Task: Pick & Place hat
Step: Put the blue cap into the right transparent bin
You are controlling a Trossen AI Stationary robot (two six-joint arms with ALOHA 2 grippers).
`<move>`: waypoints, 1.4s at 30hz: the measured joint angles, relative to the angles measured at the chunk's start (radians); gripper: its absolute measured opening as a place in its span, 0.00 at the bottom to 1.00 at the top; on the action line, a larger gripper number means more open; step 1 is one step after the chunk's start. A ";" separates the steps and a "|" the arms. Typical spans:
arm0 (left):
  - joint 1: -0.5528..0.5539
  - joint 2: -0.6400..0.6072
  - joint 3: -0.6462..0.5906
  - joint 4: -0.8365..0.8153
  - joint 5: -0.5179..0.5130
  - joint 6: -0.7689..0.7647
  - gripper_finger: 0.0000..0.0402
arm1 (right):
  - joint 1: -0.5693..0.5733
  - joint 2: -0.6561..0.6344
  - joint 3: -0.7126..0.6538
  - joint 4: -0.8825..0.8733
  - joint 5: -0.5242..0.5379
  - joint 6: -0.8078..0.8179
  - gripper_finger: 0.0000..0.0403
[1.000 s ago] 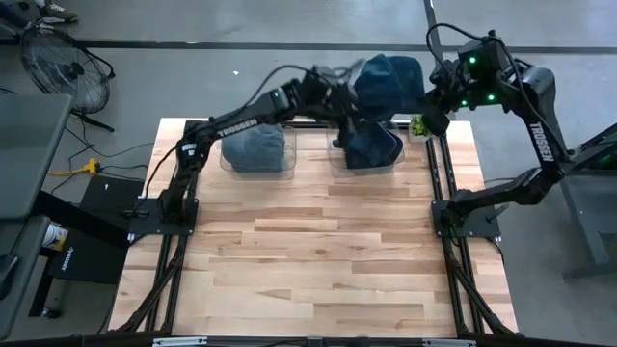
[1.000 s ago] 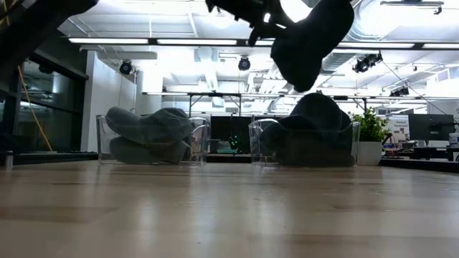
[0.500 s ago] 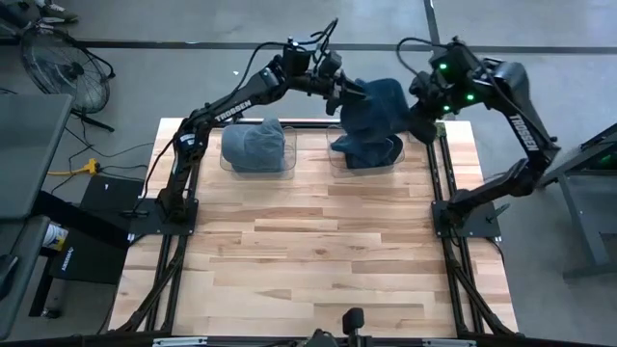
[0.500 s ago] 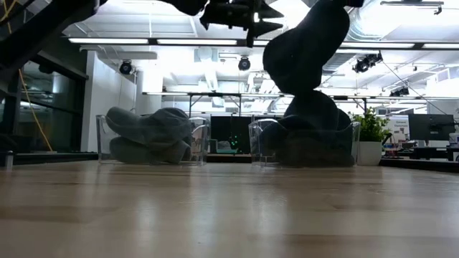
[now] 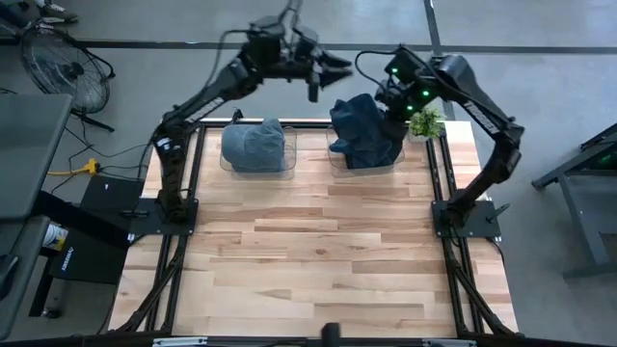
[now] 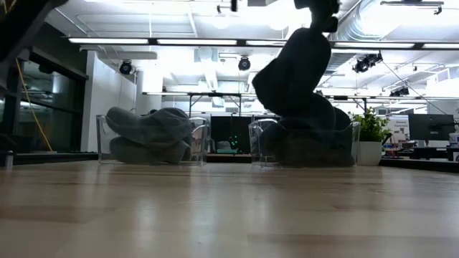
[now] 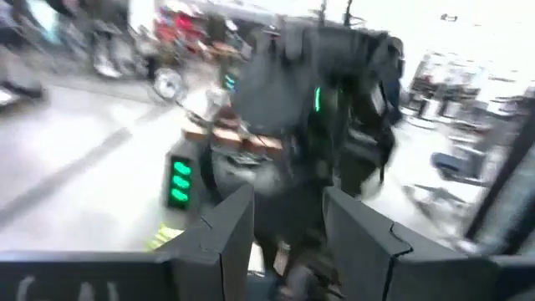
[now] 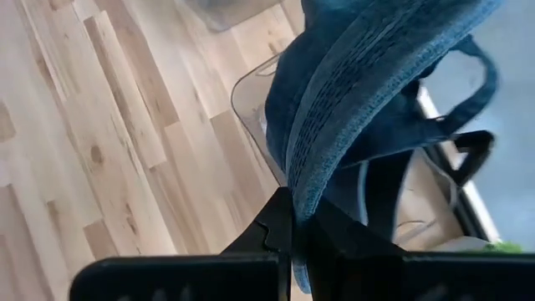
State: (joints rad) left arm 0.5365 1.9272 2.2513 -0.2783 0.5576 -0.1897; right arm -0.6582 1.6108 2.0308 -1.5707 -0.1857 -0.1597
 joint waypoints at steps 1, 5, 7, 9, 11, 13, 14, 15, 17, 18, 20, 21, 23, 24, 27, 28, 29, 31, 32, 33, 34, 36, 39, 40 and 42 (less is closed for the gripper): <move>0.001 -0.017 0.000 -0.010 -0.016 0.021 0.35 | 0.000 0.013 0.000 0.000 -0.008 0.001 0.01; 0.013 -0.104 -0.002 -0.148 -0.090 0.084 0.35 | 0.000 0.059 0.000 0.000 -0.056 0.005 0.01; 0.012 -0.139 0.001 -0.192 -0.133 0.127 0.35 | 0.000 0.075 -0.008 0.003 -0.063 0.022 0.01; 0.016 -0.168 0.001 -0.263 -0.165 0.153 0.35 | -0.005 0.079 -0.047 0.003 -0.093 0.026 0.01; 0.020 -0.186 0.000 -0.320 -0.217 0.182 0.35 | -0.011 0.079 -0.115 0.000 -0.134 0.027 0.01; 0.020 -0.193 -0.001 -0.361 -0.256 0.191 0.35 | -0.017 0.076 -0.193 0.002 -0.128 0.030 0.01; 0.020 -0.194 -0.001 -0.373 -0.260 0.192 0.35 | -0.019 0.074 -0.231 0.011 -0.096 0.031 0.01; 0.021 -0.195 -0.001 -0.387 -0.258 0.193 0.35 | -0.022 0.073 -0.265 0.024 -0.069 0.031 0.01; 0.031 -0.194 -0.002 -0.402 -0.253 0.193 0.35 | -0.033 0.070 -0.324 0.054 -0.051 0.043 0.02; 0.033 -0.193 -0.002 -0.406 -0.245 0.193 0.35 | -0.040 0.070 -0.348 0.074 -0.050 0.049 0.02; 0.033 -0.193 -0.002 -0.409 -0.215 0.193 0.35 | -0.047 0.070 -0.389 0.123 -0.047 0.059 0.02; 0.034 -0.193 -0.002 -0.408 -0.208 0.193 0.35 | -0.049 0.070 -0.401 0.144 -0.040 0.066 0.02; 0.033 -0.193 -0.002 -0.408 -0.204 0.193 0.35 | -0.049 0.070 -0.415 0.184 -0.030 0.072 0.01; 0.033 -0.193 -0.002 -0.408 -0.201 0.193 0.35 | -0.048 0.069 -0.419 0.199 -0.028 0.072 0.01; 0.033 -0.193 -0.002 -0.403 -0.185 0.193 0.35 | -0.047 0.069 -0.425 0.268 0.008 0.075 0.01; 0.033 -0.193 -0.002 -0.403 -0.178 0.193 0.35 | -0.047 0.069 -0.424 0.291 0.031 0.077 0.01; 0.033 -0.193 -0.002 -0.404 -0.172 0.193 0.35 | -0.048 0.069 -0.424 0.312 0.055 0.076 0.01; 0.033 -0.193 -0.002 -0.404 -0.161 0.193 0.35 | -0.051 0.069 -0.424 0.334 0.073 0.070 0.01; 0.033 -0.193 -0.002 -0.404 -0.153 0.190 0.35 | -0.052 0.069 -0.424 0.341 0.075 0.067 0.01; 0.033 -0.193 -0.002 -0.404 -0.145 0.188 0.35 | -0.053 0.069 -0.424 0.346 0.074 0.064 0.01; 0.033 -0.193 -0.002 -0.405 -0.136 0.186 0.35 | -0.053 0.069 -0.424 0.352 0.074 0.065 0.01; 0.033 -0.193 -0.002 -0.406 -0.109 0.186 0.35 | -0.052 0.069 -0.424 0.356 0.074 0.073 0.01; 0.033 -0.193 -0.002 -0.406 -0.086 0.181 0.35 | -0.045 0.067 -0.424 0.358 0.079 0.074 0.01; 0.033 -0.193 -0.002 -0.406 -0.075 0.181 0.35 | -0.045 0.067 -0.421 0.358 0.079 0.074 0.01; 0.033 -0.193 -0.002 -0.406 -0.068 0.181 0.35 | -0.047 0.067 -0.408 0.357 0.089 0.074 0.01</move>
State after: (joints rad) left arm 0.5694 1.7344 2.2494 -0.6842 0.4895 -0.0090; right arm -0.7056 1.6775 1.6231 -1.2135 -0.0965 -0.0856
